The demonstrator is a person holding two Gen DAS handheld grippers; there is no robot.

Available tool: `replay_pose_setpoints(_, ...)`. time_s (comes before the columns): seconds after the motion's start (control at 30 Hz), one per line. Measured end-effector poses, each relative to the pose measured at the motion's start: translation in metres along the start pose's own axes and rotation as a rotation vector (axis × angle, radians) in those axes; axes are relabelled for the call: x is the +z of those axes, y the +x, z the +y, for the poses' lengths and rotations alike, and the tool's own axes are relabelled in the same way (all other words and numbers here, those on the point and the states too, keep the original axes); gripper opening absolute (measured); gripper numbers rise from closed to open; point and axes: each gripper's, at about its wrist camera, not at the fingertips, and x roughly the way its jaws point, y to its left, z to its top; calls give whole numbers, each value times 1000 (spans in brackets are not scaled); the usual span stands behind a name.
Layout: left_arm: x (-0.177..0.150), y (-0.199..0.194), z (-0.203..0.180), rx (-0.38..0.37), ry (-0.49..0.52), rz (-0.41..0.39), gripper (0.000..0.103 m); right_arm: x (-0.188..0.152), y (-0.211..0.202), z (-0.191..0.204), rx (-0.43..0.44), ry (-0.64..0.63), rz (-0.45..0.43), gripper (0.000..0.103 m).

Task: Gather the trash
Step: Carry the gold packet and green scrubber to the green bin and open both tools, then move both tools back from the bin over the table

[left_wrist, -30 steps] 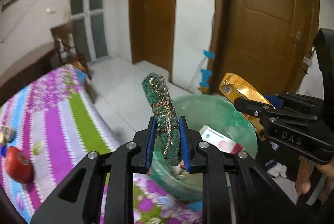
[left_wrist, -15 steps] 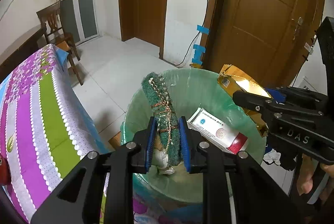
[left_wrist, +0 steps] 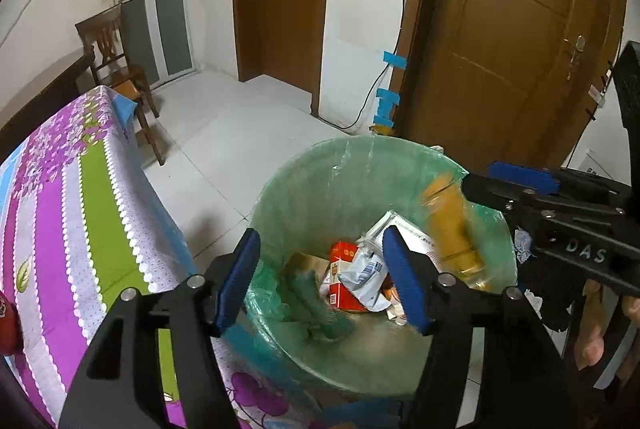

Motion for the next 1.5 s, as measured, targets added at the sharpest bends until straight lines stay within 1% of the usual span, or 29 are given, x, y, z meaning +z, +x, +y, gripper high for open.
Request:
replay_pose_setpoints(0.07, -1, 1, 2, 3, -2, 4, 61, -1, -2, 2, -3, 3, -7, 49)
replay_pose_setpoints(0.13, -2, 1, 2, 6, -2, 5, 61, -2, -5, 3, -3, 4, -14, 53)
replay_pose_setpoints(0.17, -3, 0, 2, 6, -2, 6, 61, -1, -7, 2, -4, 4, -18, 58)
replay_pose_setpoints(0.23, -4, -2, 2, 7, 3, 5, 63, -2, -13, 3, -1, 2, -29, 62)
replay_pose_setpoints(0.3, -6, -8, 3, 12, 7, -6, 69, 0, -18, 6, 0, -6, -47, 69)
replay_pose_setpoints(0.4, -9, -18, 7, 10, 12, -16, 77, -1, -29, 12, 4, -18, -82, 79)
replay_pose_setpoints(0.47, -13, -30, 12, 8, 21, -30, 81, -1, -38, 23, 23, -31, -107, 82)
replay_pose_setpoints(0.5, -14, -34, 14, 8, 23, -34, 83, 0, -43, 25, 32, -36, -118, 86)
replay_pose_setpoints(0.6, -20, -56, 26, 5, 32, -54, 85, -3, -61, 44, 70, -60, -163, 94)
replay_pose_setpoints(0.67, -25, -72, 37, 5, 32, -67, 85, -6, -73, 60, 103, -77, -195, 97)
replay_pose_setpoints(0.77, -31, -93, 60, 9, 11, -79, 87, -14, -83, 82, 151, -105, -214, 97)
replay_pose_setpoints(0.83, -37, -109, 84, 29, -17, -89, 87, -20, -86, 97, 186, -123, -213, 97)
replay_pose_setpoints(1.0, -62, -146, 155, 136, -109, -113, 87, -37, -86, 138, 259, -177, -193, 97)
replay_pose_setpoints(1.1, -80, -162, 207, 196, -196, -107, 87, -43, -79, 165, 288, -221, -164, 97)
replay_pose_setpoints(1.17, -89, -171, 238, 239, -249, -105, 87, -42, -76, 184, 307, -246, -154, 97)
replay_pose_setpoints(1.2, -95, -176, 261, 277, -286, -102, 87, -41, -75, 192, 320, -253, -151, 97)
replay_pose_setpoints(1.27, -102, -184, 303, 331, -354, -93, 87, -35, -71, 213, 343, -284, -148, 97)
replay_pose_setpoints(1.3, -106, -187, 318, 358, -376, -89, 87, -32, -68, 225, 354, -303, -143, 97)
replay_pose_setpoints(1.37, -112, -188, 358, 429, -421, -52, 87, -27, -60, 247, 393, -334, -122, 97)
replay_pose_setpoints(1.43, -116, -181, 387, 434, -432, 5, 87, -22, -49, 273, 436, -368, -99, 97)
replay_pose_setpoints(1.5, -119, -173, 407, 451, -450, 40, 87, -16, -41, 293, 462, -388, -89, 97)
